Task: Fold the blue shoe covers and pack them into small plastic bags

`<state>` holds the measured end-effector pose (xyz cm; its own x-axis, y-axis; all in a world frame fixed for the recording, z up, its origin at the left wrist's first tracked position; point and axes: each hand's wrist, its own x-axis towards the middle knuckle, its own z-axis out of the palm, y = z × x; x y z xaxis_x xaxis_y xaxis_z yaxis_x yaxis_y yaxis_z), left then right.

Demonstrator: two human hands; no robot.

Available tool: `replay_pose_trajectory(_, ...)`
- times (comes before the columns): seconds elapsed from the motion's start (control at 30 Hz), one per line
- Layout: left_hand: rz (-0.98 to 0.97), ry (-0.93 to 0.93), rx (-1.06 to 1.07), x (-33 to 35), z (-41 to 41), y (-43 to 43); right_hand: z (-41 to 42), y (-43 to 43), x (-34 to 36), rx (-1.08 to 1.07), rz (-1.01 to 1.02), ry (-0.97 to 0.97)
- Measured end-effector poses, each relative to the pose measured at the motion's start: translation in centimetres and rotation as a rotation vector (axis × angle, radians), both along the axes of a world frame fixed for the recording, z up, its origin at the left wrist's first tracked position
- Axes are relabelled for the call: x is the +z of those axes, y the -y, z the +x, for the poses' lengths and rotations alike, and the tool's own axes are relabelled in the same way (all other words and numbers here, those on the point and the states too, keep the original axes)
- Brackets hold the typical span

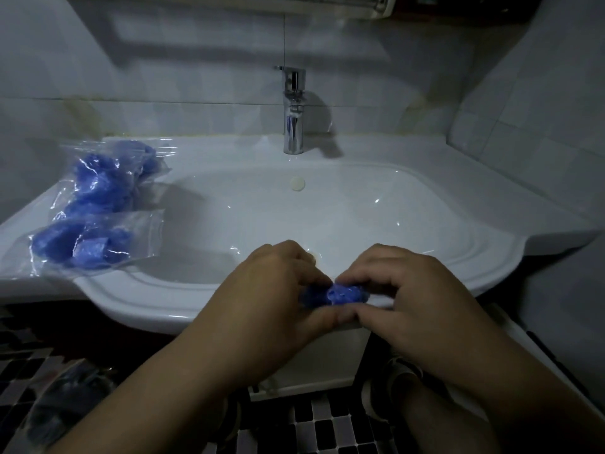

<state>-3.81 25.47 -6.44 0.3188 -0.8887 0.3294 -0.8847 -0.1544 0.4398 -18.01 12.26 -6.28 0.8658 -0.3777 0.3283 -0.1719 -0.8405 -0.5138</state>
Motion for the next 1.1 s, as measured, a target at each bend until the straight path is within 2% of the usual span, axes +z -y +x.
replay_pose_trajectory(0.13,-0.053,0.038,0.064,0.1,0.4,-0.2,0.6,-0.6,-0.1,0.007,0.007,0.069)
replay_pose_trajectory(0.27,-0.105,-0.142,0.132,1.4,1.1,-1.1,2.0,-2.1,0.4,0.009,0.318,0.229)
replay_pose_trajectory(0.4,-0.079,-0.159,0.163,2.7,2.1,-2.7,4.6,-3.5,0.7,-0.02,0.421,0.329)
replay_pose_trajectory(0.47,-0.063,-0.128,0.232,3.3,3.8,-4.1,5.6,-3.8,0.7,-0.062,0.431,0.342)
replay_pose_trajectory(0.53,-0.095,0.017,0.339,3.9,6.7,-5.9,6.4,-4.0,0.8,-0.094,0.433,0.337)
replay_pose_trajectory(0.6,-0.024,0.173,0.446,4.2,9.7,-7.6,6.9,-4.1,0.8,-0.107,0.435,0.341)
replay_pose_trajectory(0.67,0.169,0.26,0.499,4.0,11.9,-8.6,7.2,-4.3,0.8,-0.109,0.443,0.345)
replay_pose_trajectory(0.73,0.305,0.223,0.538,3.2,13.2,-8.8,7.3,-4.5,0.8,-0.098,0.436,0.341)
replay_pose_trajectory(0.8,0.337,0.185,0.588,2.3,13.7,-8.7,7.3,-4.6,0.9,-0.085,0.438,0.344)
replay_pose_trajectory(0.87,0.28,0.199,0.642,1.8,14.0,-8.3,7.1,-4.7,1.1,-0.069,0.454,0.368)
replay_pose_trajectory(0.97,0.056,0.157,0.606,2.0,12.7,-7.4,6.9,-4.9,1.6,-0.059,0.466,0.426)
replay_pose_trajectory(1.03,-0.081,0.02,0.471,2.8,10.5,-6.8,6.5,-4.9,2.2,-0.044,0.493,0.496)
replay_pose_trajectory(1.1,-0.138,-0.162,0.295,4.0,8.0,-6.2,5.7,-5.0,3.2,-0.028,0.428,0.561)
